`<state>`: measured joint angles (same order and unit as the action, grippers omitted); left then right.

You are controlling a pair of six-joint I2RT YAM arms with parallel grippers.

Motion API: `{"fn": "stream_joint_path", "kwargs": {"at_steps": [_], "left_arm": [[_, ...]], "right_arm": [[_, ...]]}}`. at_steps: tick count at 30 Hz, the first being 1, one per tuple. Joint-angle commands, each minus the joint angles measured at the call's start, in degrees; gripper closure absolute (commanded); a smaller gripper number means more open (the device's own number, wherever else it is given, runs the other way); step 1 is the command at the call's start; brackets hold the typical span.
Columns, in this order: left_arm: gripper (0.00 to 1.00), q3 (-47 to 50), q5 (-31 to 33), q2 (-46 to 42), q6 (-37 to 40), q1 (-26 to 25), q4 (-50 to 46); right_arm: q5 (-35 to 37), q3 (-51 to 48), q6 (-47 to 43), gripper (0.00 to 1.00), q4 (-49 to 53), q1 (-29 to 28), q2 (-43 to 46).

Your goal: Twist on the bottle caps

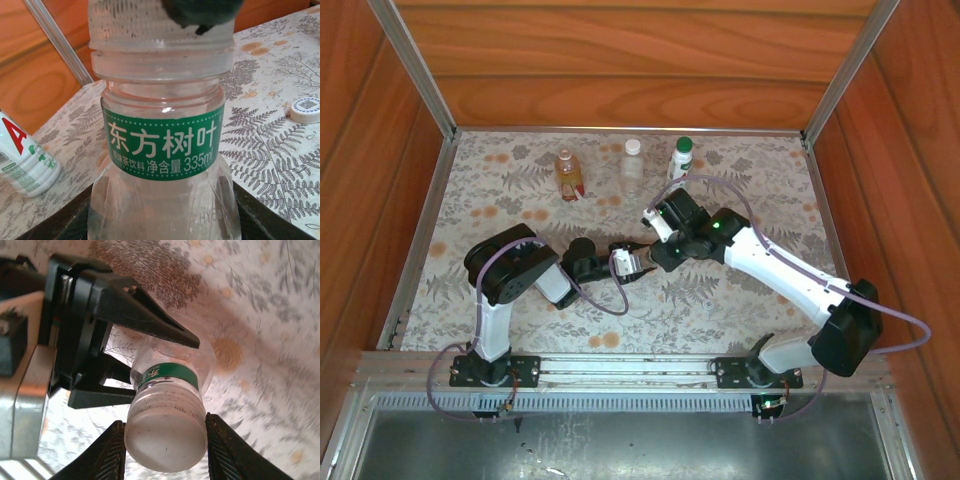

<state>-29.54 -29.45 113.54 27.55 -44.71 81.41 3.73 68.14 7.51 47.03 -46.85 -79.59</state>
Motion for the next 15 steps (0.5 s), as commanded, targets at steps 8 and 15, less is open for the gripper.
{"fn": "stream_joint_path", "kwargs": {"at_steps": [8, 15], "left_arm": [[0.45, 0.3, 0.9, 0.0, 0.9, -0.4, -1.4], [0.45, 0.1, -3.7, -2.4, -11.4, 0.2, -1.4]], "right_arm": [[-3.9, 4.2, 14.9, 0.53, 3.5, 0.5, -1.0], [-0.6, -7.8, -5.1, 0.24, -15.0, 1.0, 12.9]]}}
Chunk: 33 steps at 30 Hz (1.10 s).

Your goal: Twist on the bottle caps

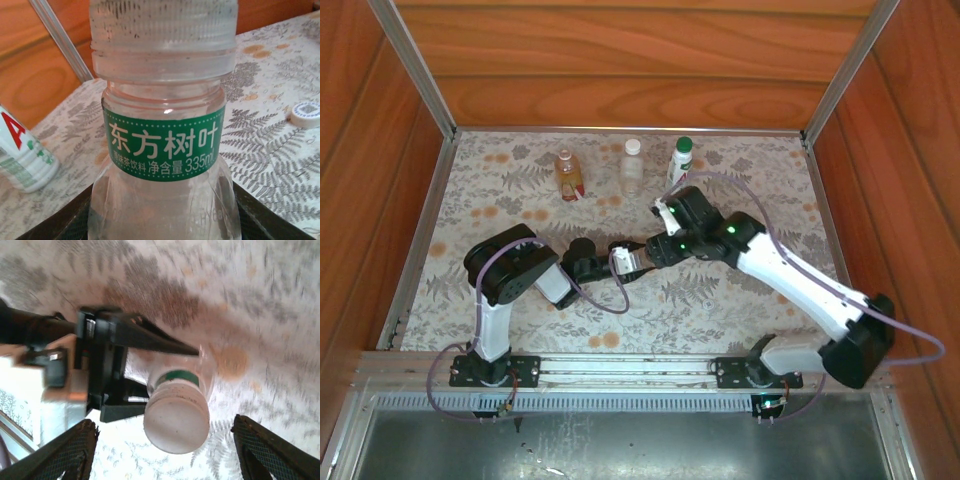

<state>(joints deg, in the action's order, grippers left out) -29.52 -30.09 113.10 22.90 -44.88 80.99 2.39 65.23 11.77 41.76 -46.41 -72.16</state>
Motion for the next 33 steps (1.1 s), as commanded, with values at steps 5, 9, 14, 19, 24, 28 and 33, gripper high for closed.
{"fn": "stream_joint_path", "kwargs": {"at_steps": [5, 9, 14, 19, 24, 28, 33], "left_arm": [[0.45, -1.0, -9.2, -4.0, -17.1, 0.7, -0.7], [0.45, -1.5, -11.8, -5.1, -20.4, 0.8, -0.6], [0.45, -2.0, -12.4, -5.2, -21.1, 0.8, -0.5], [0.45, -2.3, -12.6, -5.3, -21.3, 0.8, -0.5], [0.42, -2.4, -11.5, -5.2, -20.8, 0.8, -0.5], [0.32, -2.3, -10.0, -5.2, -20.6, 0.8, -0.3], [0.04, -1.3, -8.1, -6.6, -20.7, 0.8, 0.2]], "right_arm": [[2.0, -18.5, -14.0, 0.24, -28.0, 0.5, 16.5], [2.7, -23.5, -14.4, 0.25, -33.2, 0.6, 19.0], [-0.4, -25.6, -13.2, 0.36, -36.2, 0.6, 17.4], [-1.4, -25.6, -13.0, 0.55, -36.6, 0.7, 16.0], [-1.8, -25.5, -12.8, 0.67, -36.0, 0.7, 16.4], [-1.3, -25.3, -12.7, 0.69, -35.7, 0.9, 16.8], [5.1, -25.2, -10.8, 0.69, -35.1, 2.6, 15.7]]}}
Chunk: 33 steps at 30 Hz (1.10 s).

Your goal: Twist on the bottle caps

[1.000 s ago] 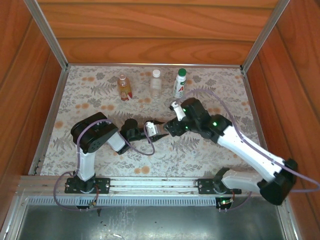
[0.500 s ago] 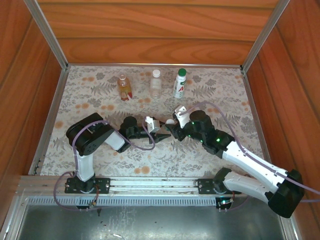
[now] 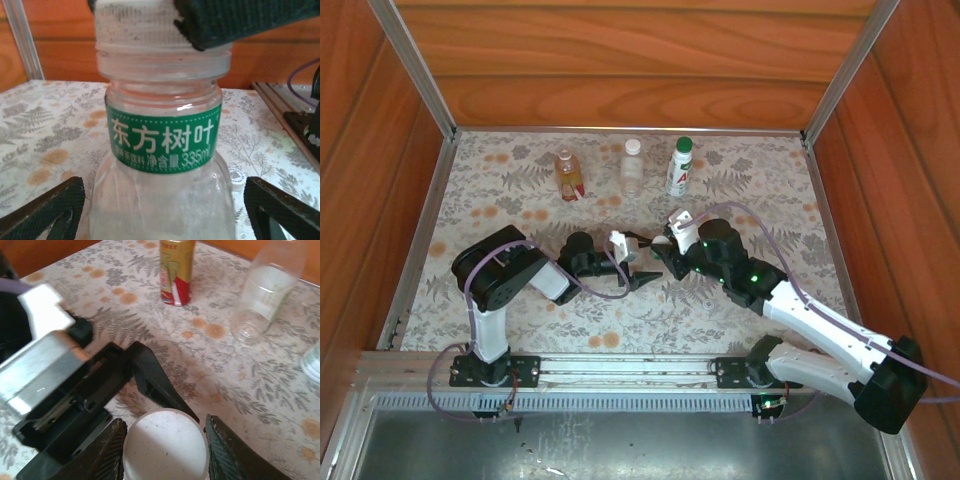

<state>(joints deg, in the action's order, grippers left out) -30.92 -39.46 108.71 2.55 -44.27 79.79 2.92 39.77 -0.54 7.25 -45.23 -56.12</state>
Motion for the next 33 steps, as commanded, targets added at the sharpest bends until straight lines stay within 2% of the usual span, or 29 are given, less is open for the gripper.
{"fn": "stream_joint_path", "kwargs": {"at_steps": [1, 5, 8, 16, 20, 28, 30, 33], "left_arm": [[0.00, 0.6, 2.6, -2.7, -0.7, 0.2, 1.4], [0.00, 2.7, 7.4, -3.7, -1.5, 0.3, 1.4], [0.00, 4.0, 10.4, -4.5, -2.1, 0.3, 1.4], [0.00, 7.2, 14.7, -5.8, -4.2, 0.6, 1.4], [0.00, 8.8, 17.1, -8.1, -8.7, 1.8, 1.4], [0.00, 11.5, 17.9, -11.1, -10.3, 5.1, 1.4], [0.00, 11.8, 18.1, -11.3, -11.5, 6.3, 1.4], [0.00, 12.2, 18.8, -11.9, -14.8, 8.7, 1.2]], "right_arm": [[5.8, 0.3, 2.1, 0.69, -0.6, 2.7, -0.8], [8.6, 0.7, 4.0, 0.68, -3.0, 9.5, -3.6], [10.5, 2.1, 2.0, 0.68, -6.0, 14.1, -7.0], [4.0, 12.4, -1.2, 0.66, -13.0, 26.4, -22.0], [0.7, 18.4, -1.6, 0.66, -14.8, 31.3, -30.0], [-2.0, 26.5, -2.8, 0.65, -13.9, 36.3, -40.9], [-3.0, 27.1, -3.1, 0.62, -13.5, 36.8, -41.7], [-3.8, 27.8, -4.1, 0.52, -12.1, 36.9, -41.9]]}}
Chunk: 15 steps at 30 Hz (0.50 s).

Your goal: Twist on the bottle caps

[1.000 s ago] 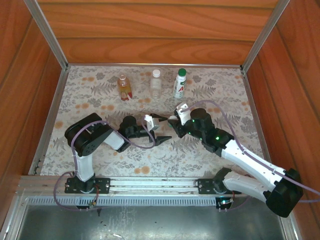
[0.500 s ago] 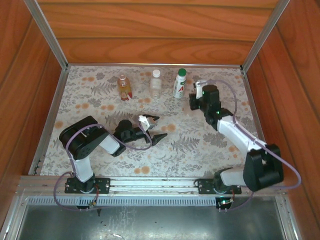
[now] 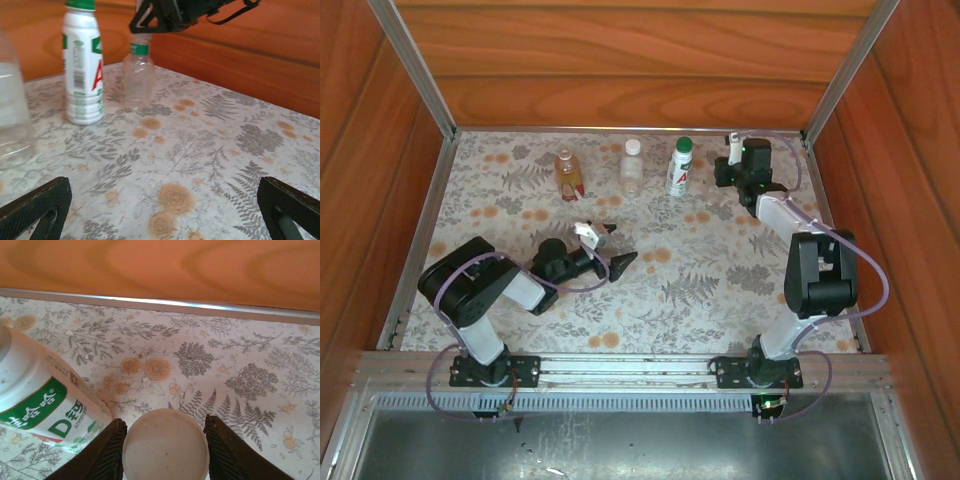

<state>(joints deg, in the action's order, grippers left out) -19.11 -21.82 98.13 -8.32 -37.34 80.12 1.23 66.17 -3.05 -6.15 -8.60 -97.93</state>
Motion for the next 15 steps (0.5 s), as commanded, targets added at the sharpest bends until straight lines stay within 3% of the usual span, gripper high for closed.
{"fn": "stream_joint_path", "kwargs": {"at_steps": [1, 5, 8, 15], "left_arm": [[0.00, 0.5, 1.4, -1.7, -4.8, 2.7, 0.9], [0.00, 1.7, 5.9, -4.3, -5.1, 4.8, -1.2], [0.00, 1.5, 12.2, -8.4, -2.3, 6.1, -8.8], [0.00, -3.2, 21.7, -17.2, 5.0, 11.2, -26.8]], "right_arm": [[-1.8, 1.7, -2.0, 0.48, 1.9, 0.3, -0.1], [-1.6, 1.8, -4.1, 0.31, 3.1, 0.3, 2.0], [-3.3, 1.5, -5.5, 0.23, 4.6, 0.2, 6.0], [-7.5, -4.0, -5.2, 0.14, 7.1, -2.2, 15.8]]}}
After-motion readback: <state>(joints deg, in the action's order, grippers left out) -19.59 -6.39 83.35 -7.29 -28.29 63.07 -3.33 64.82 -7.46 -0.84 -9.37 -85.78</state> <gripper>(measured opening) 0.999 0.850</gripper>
